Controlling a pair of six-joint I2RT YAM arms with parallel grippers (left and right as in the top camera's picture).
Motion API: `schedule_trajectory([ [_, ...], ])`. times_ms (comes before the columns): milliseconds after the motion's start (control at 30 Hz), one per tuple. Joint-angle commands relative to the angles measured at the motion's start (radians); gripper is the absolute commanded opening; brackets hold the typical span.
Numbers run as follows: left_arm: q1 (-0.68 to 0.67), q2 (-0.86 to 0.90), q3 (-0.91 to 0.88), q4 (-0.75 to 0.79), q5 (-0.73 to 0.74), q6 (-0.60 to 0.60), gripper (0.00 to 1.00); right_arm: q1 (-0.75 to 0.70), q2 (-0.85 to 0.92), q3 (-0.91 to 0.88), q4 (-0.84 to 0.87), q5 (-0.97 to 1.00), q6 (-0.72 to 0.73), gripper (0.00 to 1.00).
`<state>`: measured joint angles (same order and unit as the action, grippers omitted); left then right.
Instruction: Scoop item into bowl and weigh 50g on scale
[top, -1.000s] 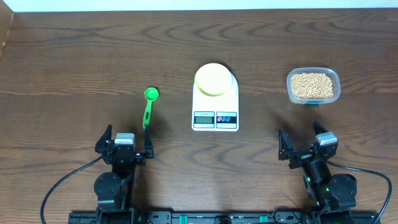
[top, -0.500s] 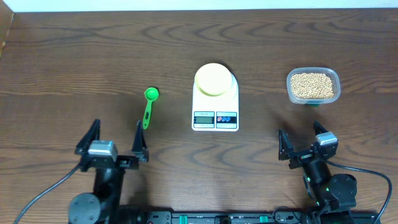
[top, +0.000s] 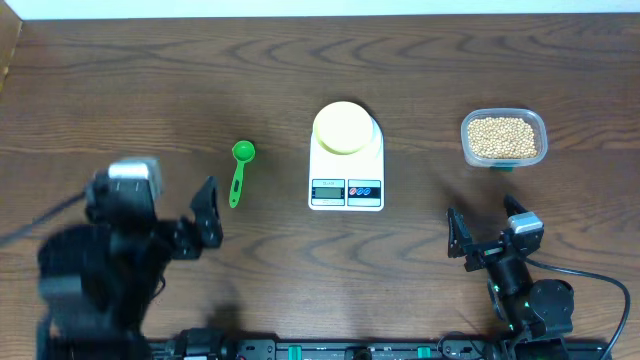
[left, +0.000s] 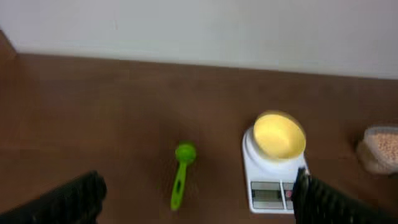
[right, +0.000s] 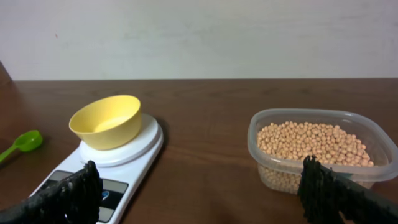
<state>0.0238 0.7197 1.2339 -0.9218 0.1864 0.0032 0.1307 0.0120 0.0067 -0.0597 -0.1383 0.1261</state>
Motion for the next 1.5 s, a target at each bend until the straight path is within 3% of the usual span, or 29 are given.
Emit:
schedule_trajectory([
  [0, 0.004, 0.125, 0.051, -0.074, 0.012, 0.002, 0.98, 0.008, -0.006, -0.002, -0.004, 0.000, 0.008, 0.99],
  [233, 0.004, 0.335, 0.051, -0.178, 0.011, 0.003, 0.98, 0.008, -0.006, -0.002, -0.004, 0.000, 0.008, 0.99],
  [767, 0.004, 0.658, 0.049, -0.207, 0.011, 0.002, 0.98, 0.008, -0.006, -0.002, -0.004, 0.001, 0.008, 0.99],
  [1467, 0.004, 0.771, 0.048, -0.206, 0.011, 0.002, 0.98, 0.008, -0.006, -0.002, -0.004, 0.001, 0.008, 0.99],
])
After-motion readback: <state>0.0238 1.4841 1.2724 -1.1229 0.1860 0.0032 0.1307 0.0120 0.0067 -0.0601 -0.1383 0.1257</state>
